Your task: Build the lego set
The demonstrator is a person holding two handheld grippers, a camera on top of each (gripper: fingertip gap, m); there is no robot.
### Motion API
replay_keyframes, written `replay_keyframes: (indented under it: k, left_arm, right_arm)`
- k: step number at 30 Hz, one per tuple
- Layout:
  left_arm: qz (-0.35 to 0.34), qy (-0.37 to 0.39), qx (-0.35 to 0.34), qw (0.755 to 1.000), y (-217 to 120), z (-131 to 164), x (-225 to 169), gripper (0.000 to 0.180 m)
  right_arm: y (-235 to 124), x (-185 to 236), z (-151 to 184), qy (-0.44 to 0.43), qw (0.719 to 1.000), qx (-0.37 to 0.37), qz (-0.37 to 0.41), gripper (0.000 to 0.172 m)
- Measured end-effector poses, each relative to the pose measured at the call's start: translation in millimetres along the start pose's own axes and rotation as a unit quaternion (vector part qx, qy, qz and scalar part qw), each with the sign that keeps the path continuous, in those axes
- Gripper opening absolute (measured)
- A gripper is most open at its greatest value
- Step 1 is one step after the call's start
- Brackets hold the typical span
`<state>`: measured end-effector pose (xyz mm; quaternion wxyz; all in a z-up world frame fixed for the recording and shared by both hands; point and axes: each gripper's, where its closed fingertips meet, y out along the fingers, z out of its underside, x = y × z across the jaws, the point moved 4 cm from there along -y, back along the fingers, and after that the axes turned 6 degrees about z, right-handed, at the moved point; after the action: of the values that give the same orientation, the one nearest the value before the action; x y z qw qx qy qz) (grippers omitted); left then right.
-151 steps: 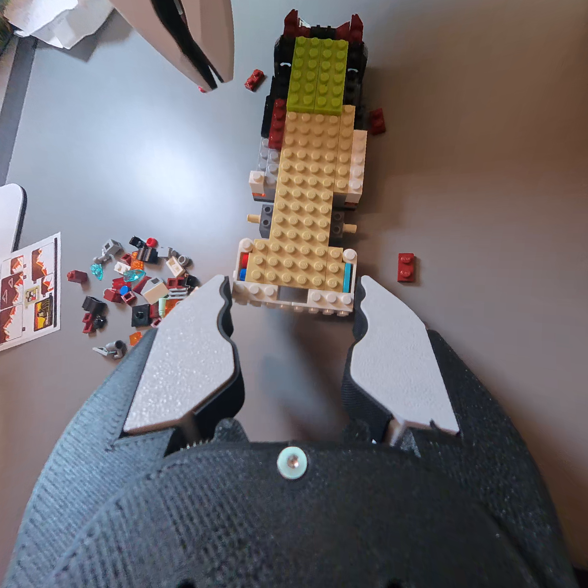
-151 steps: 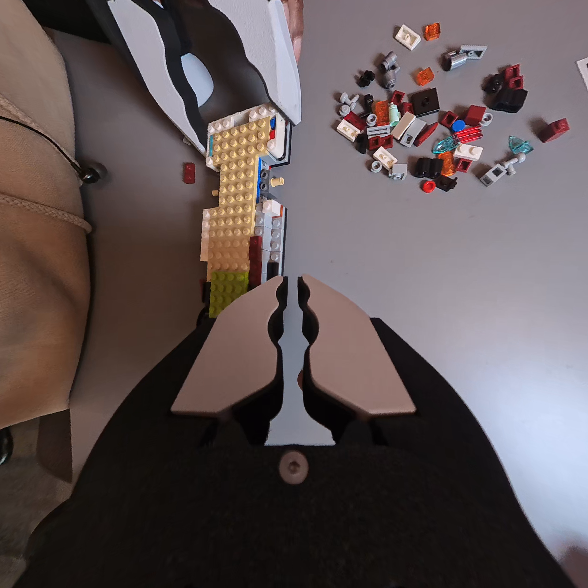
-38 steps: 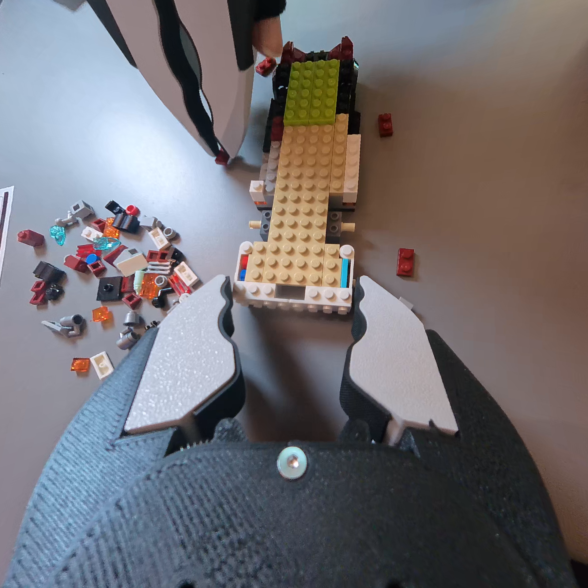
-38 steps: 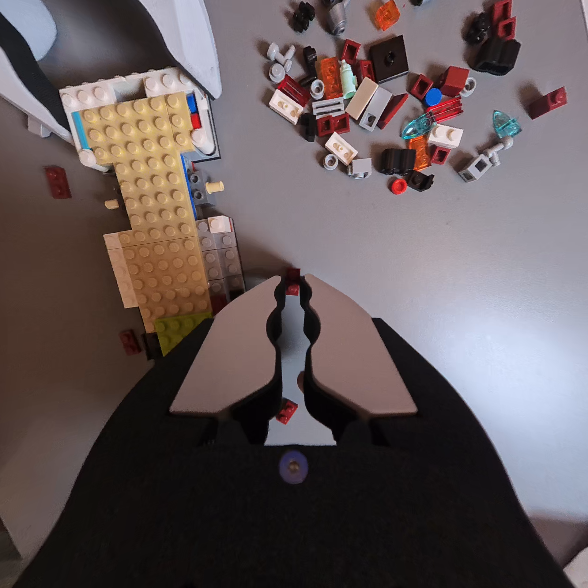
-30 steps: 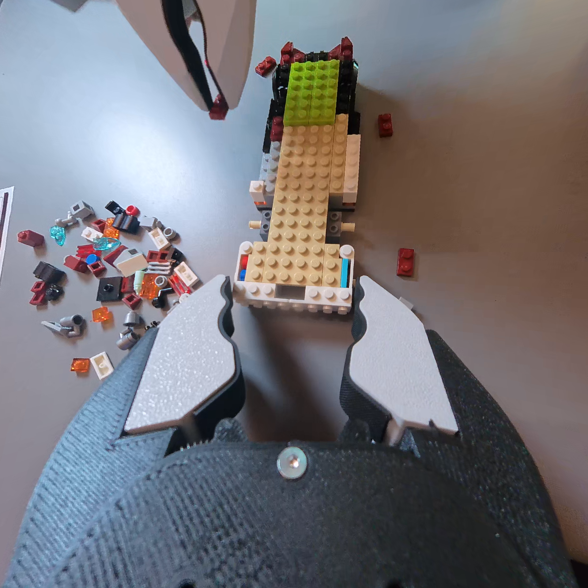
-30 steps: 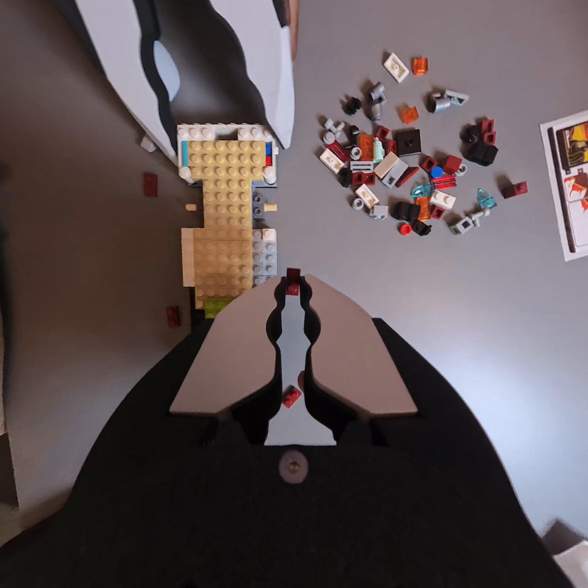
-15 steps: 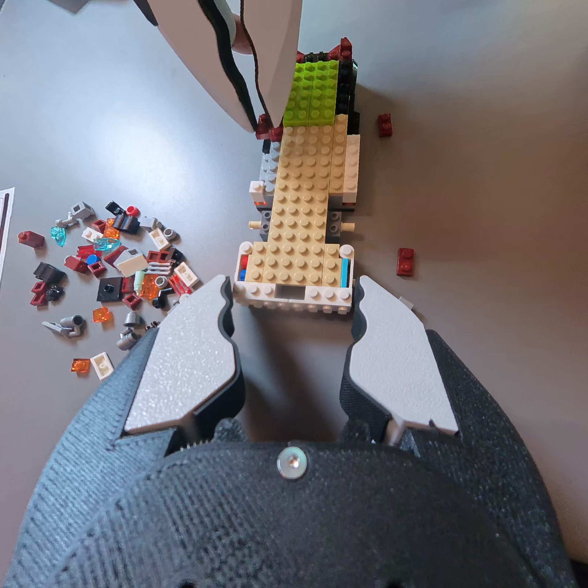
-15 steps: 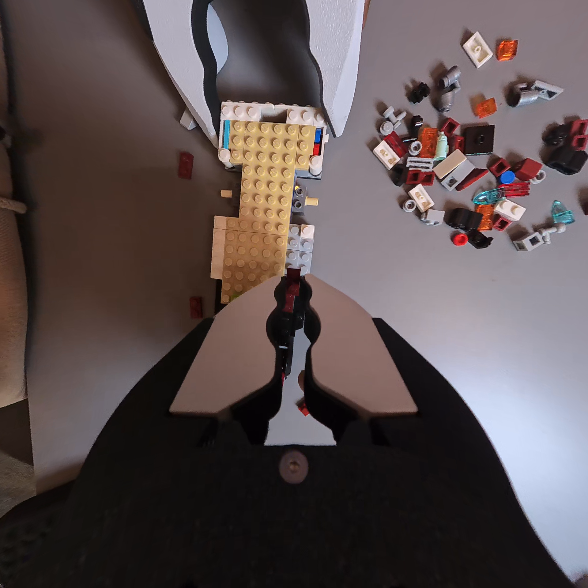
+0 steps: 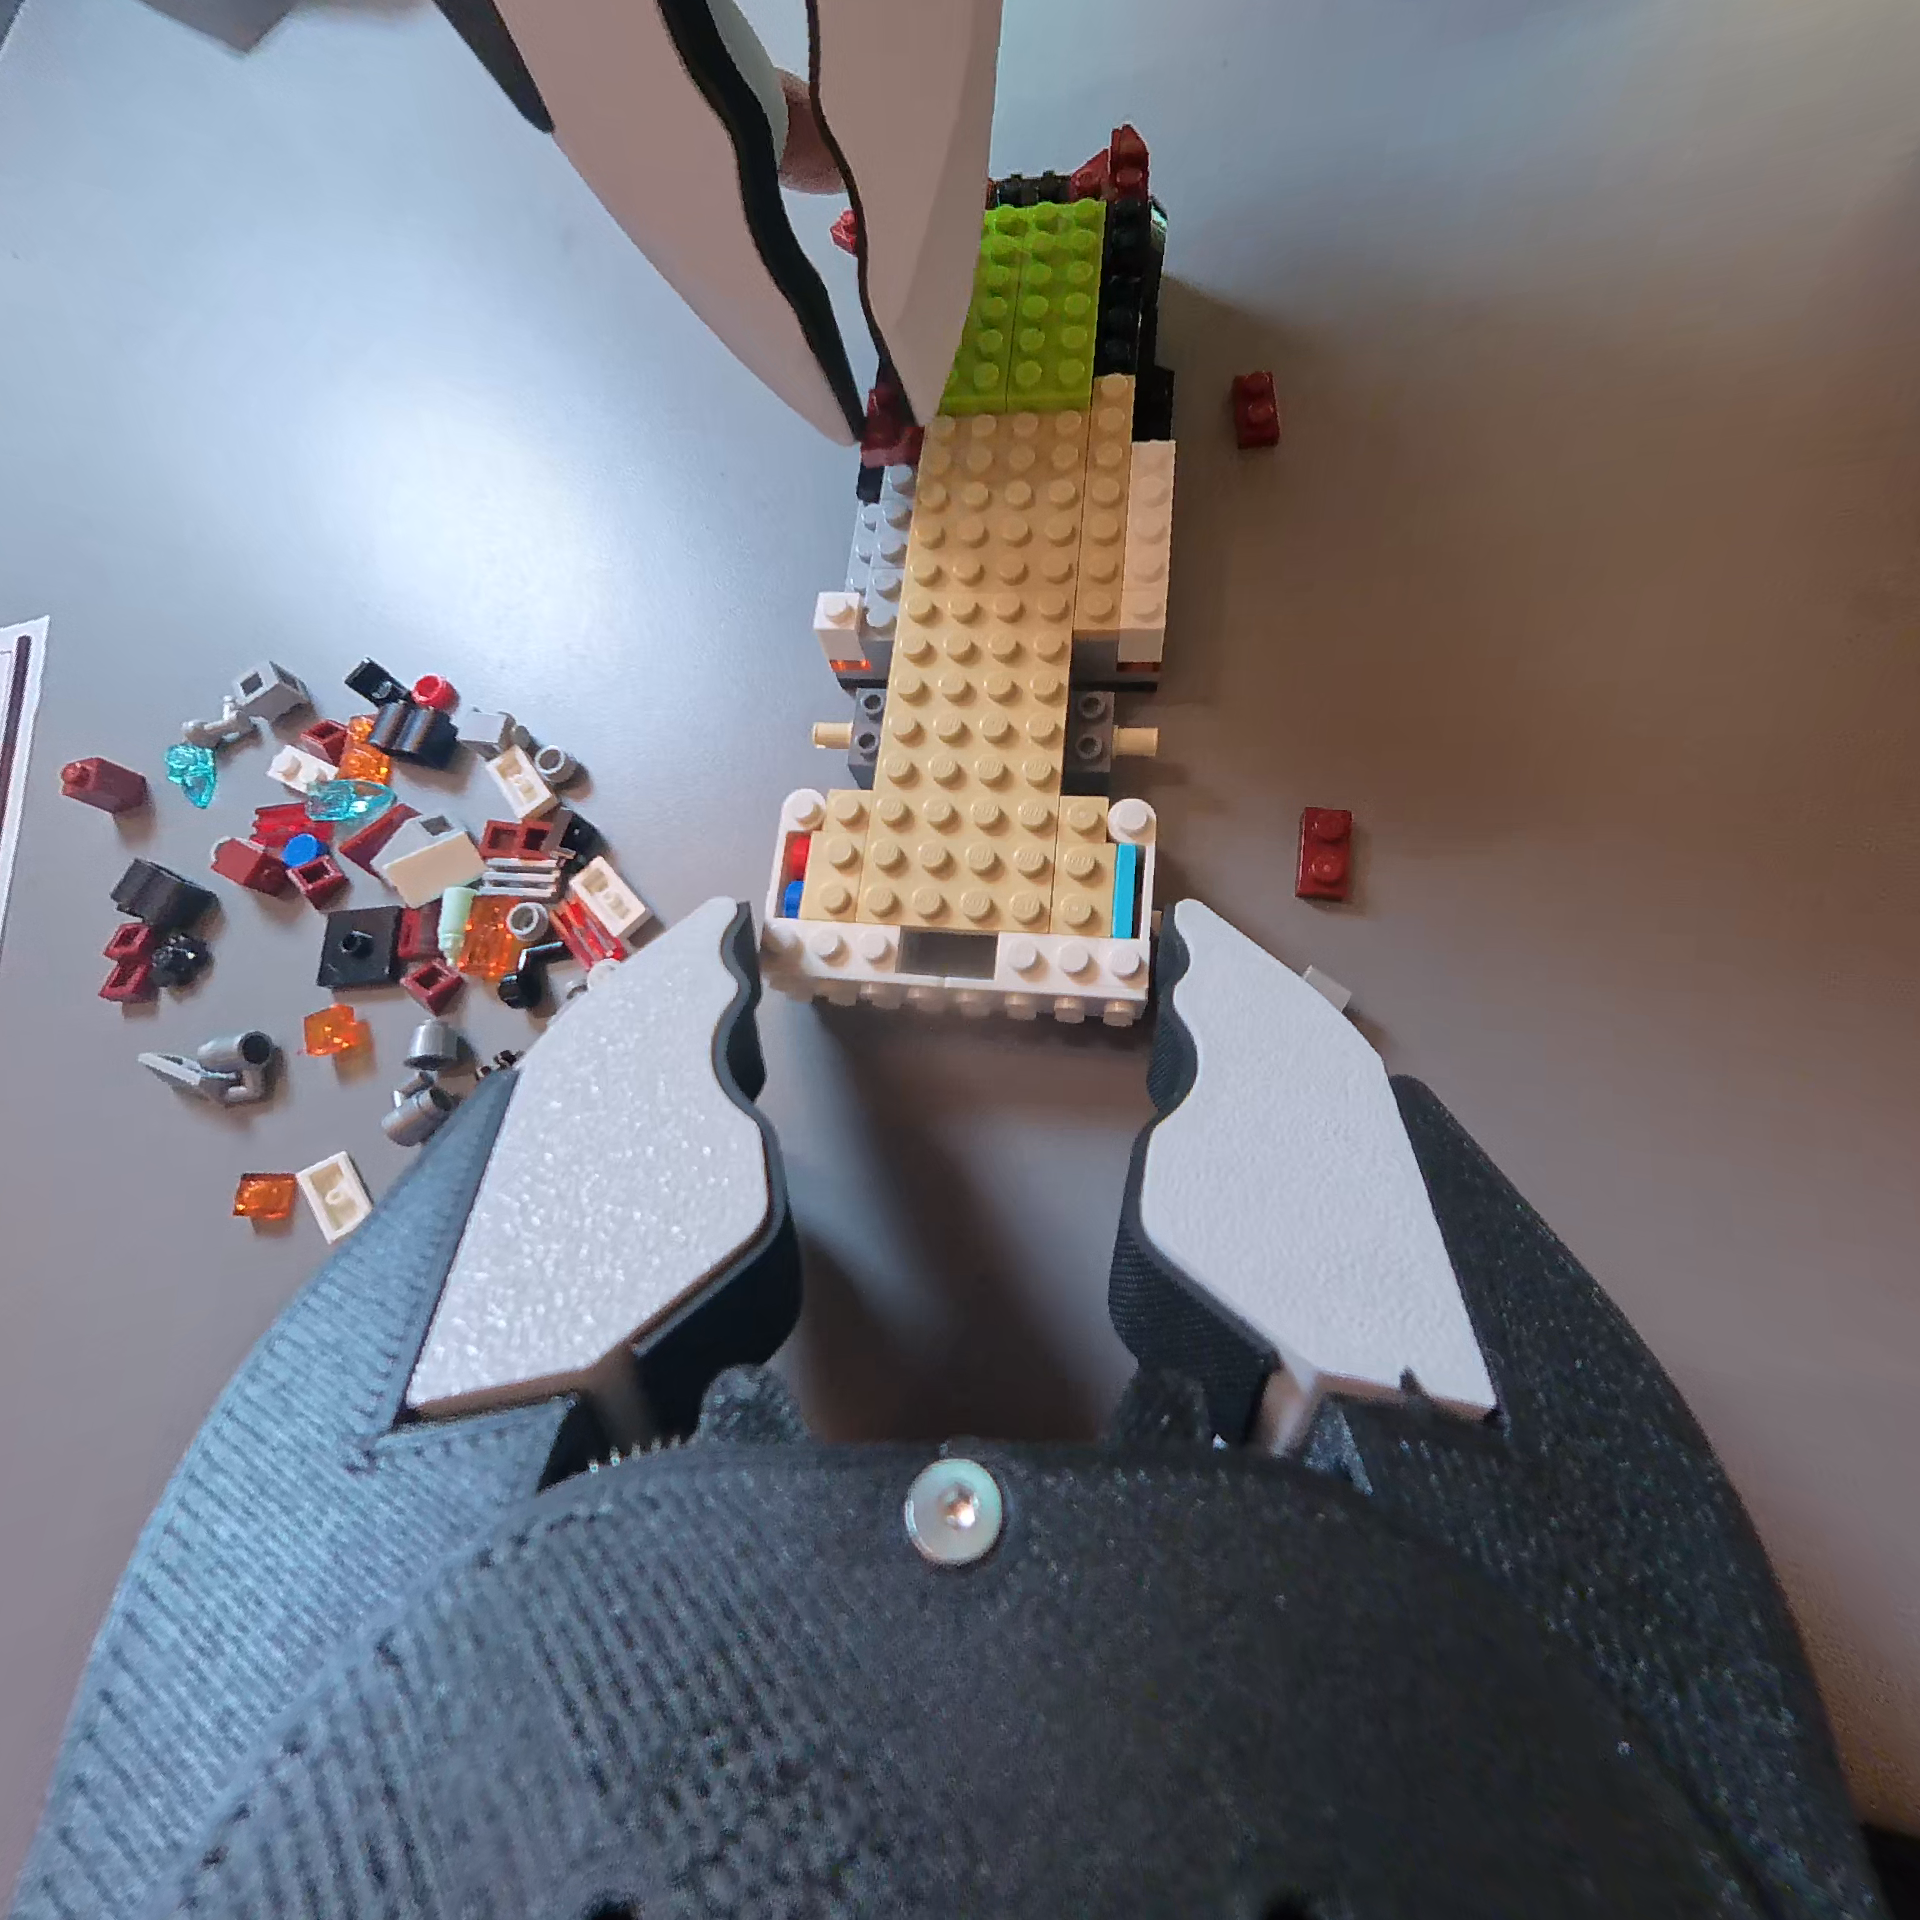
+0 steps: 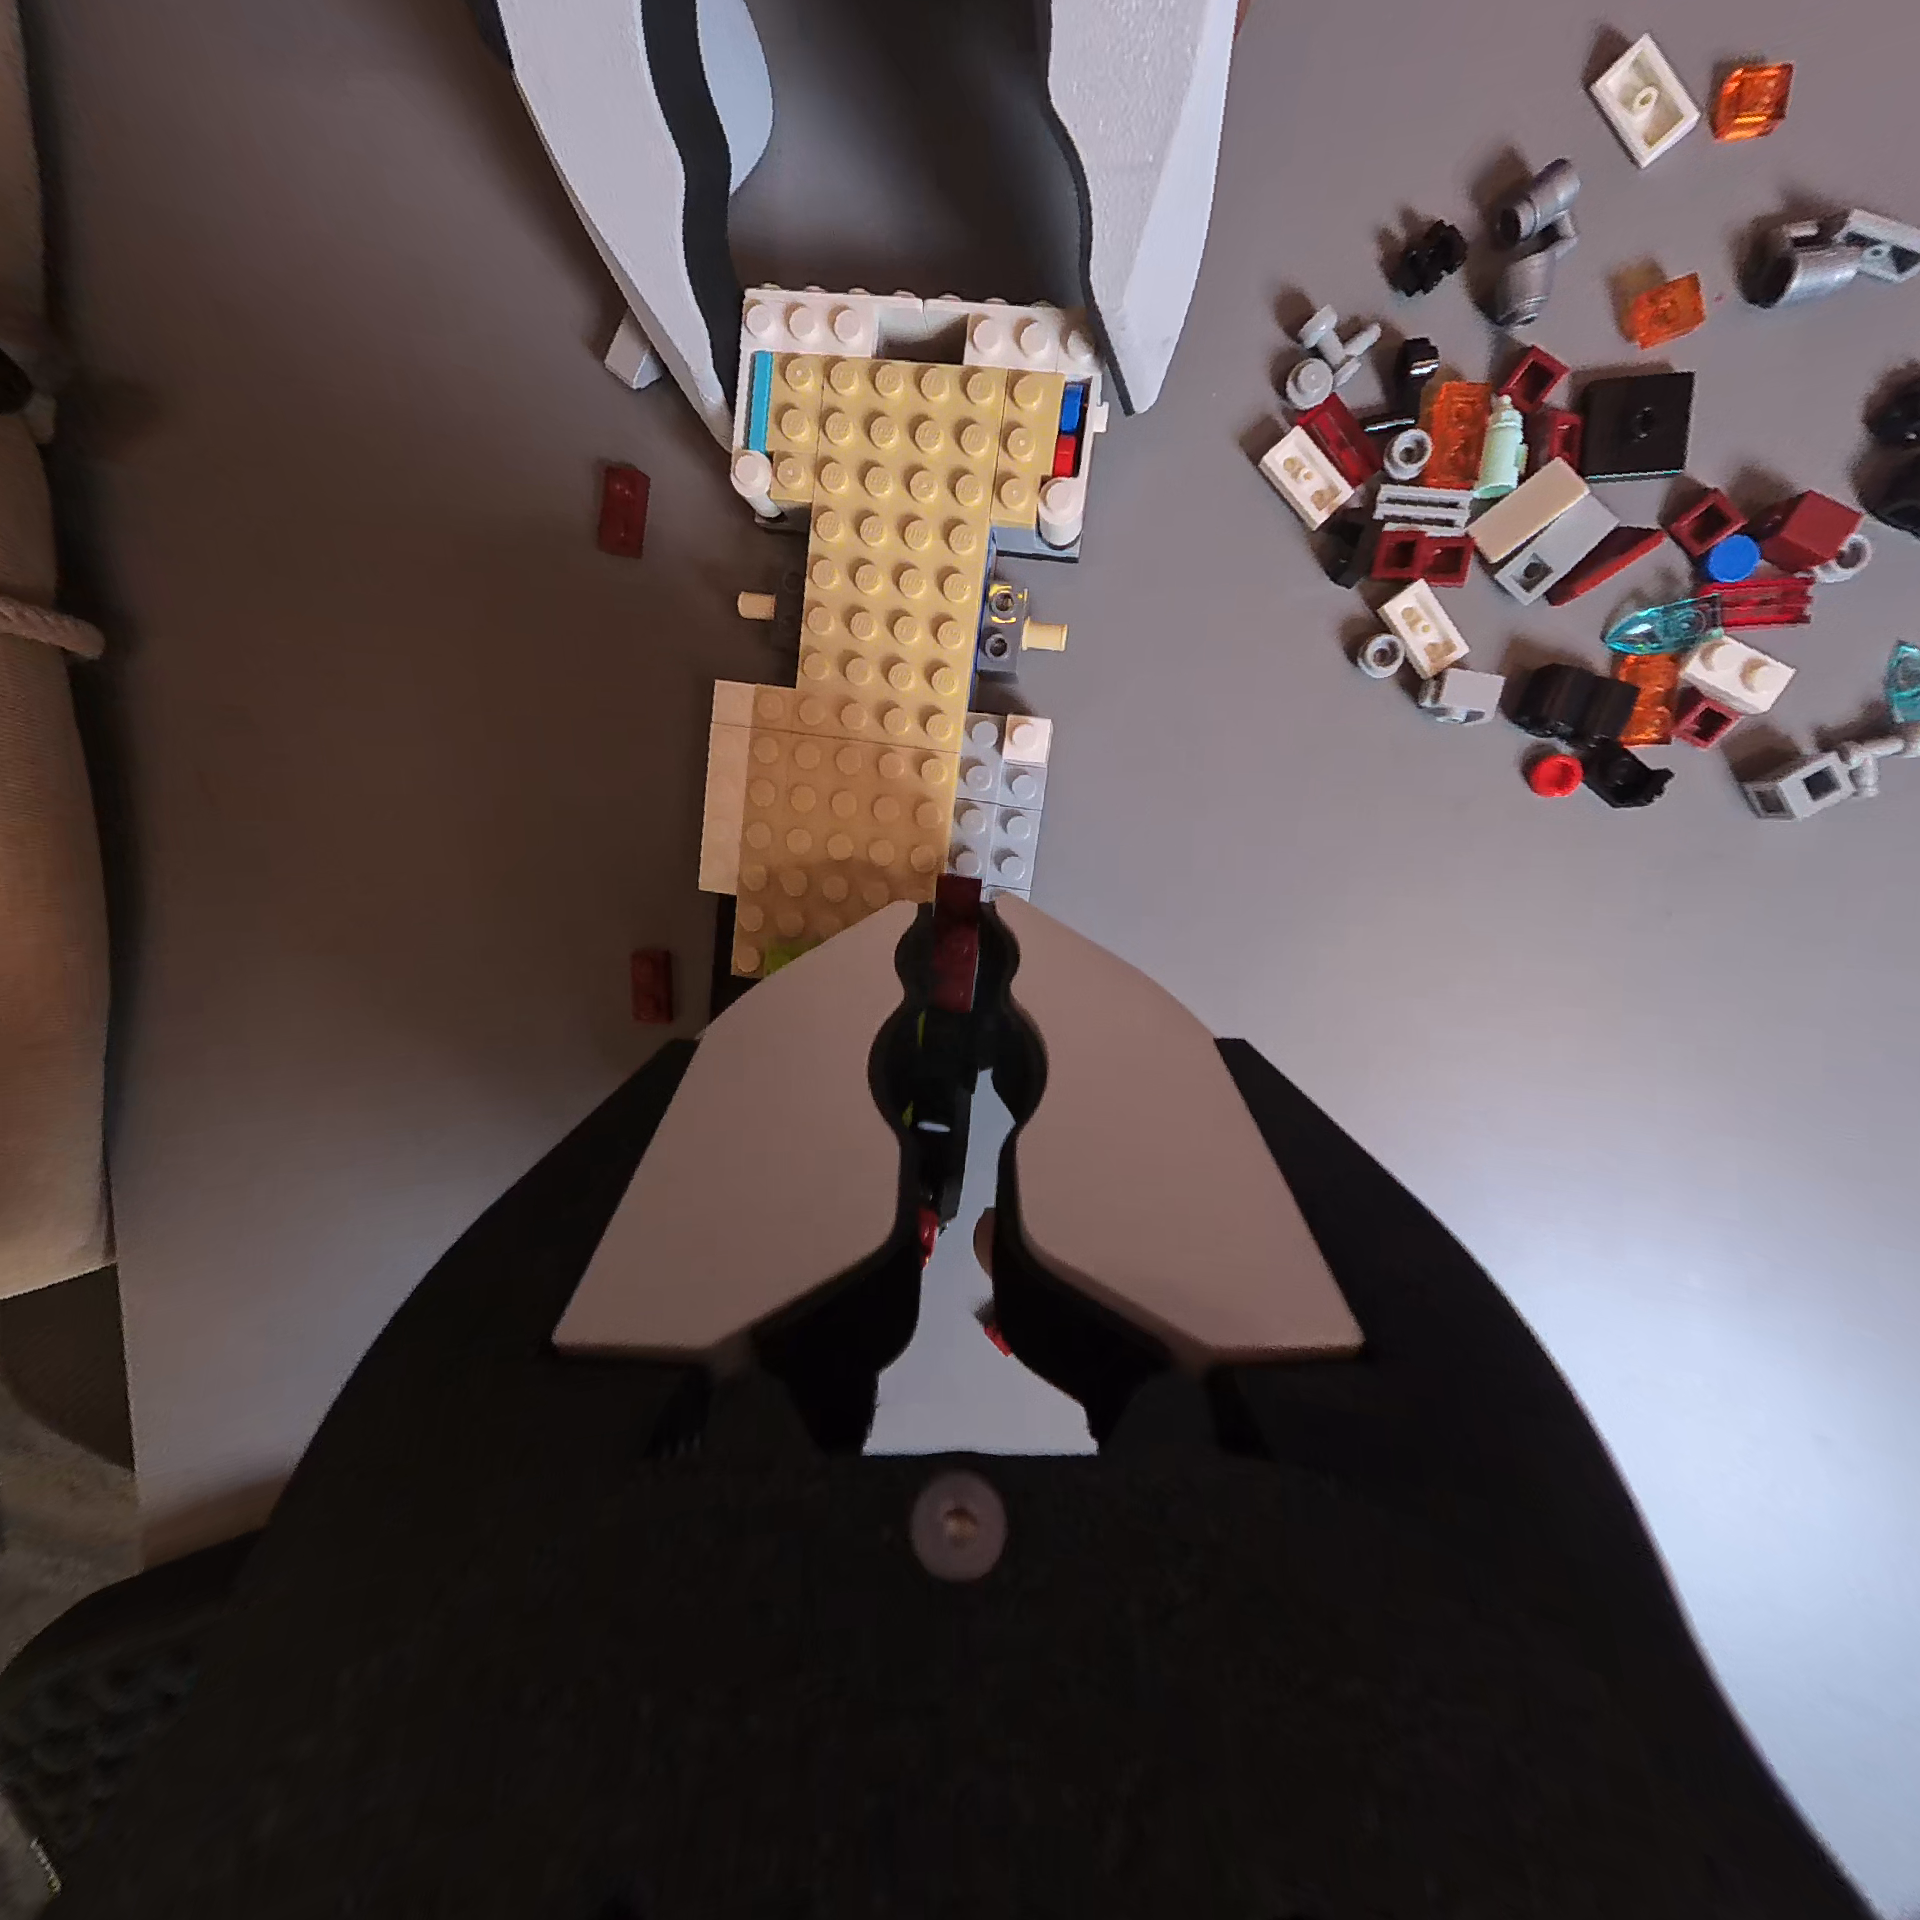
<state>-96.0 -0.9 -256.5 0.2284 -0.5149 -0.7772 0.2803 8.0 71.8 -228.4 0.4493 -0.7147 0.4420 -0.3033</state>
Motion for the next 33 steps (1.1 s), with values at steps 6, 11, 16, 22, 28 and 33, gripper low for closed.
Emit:
replay_keyframes:
  k: [6,11,16,22,28,33]
  left_arm:
    - [0.000,0.001,0.000,1.000,0,0,0,0.073]
    - [0.001,0.001,0.000,1.000,0,0,0,0.073]
    - [0.001,0.001,-0.001,1.000,0,0,0,0.073]
    - [0.001,0.001,-0.001,1.000,0,0,0,0.073]
    - [0.002,0.001,-0.002,1.000,0,0,0,0.073]
    - [0.002,0.001,-0.002,1.000,0,0,0,0.073]
  right_arm:
    - [4,-1,-3,0.001,1.000,0.005,-0.010,0.008]
    - [8,-2,-4,0.003,1.000,0.007,-0.024,0.008]
    - [9,-2,-5,0.008,0.999,0.009,-0.041,0.009]
    - [11,-3,-4,0.019,0.998,0.011,-0.063,0.013]
    - [10,-3,-4,0.031,0.997,0.007,-0.075,0.015]
    - [7,-4,-5,0.047,0.996,-0.003,-0.082,0.016]
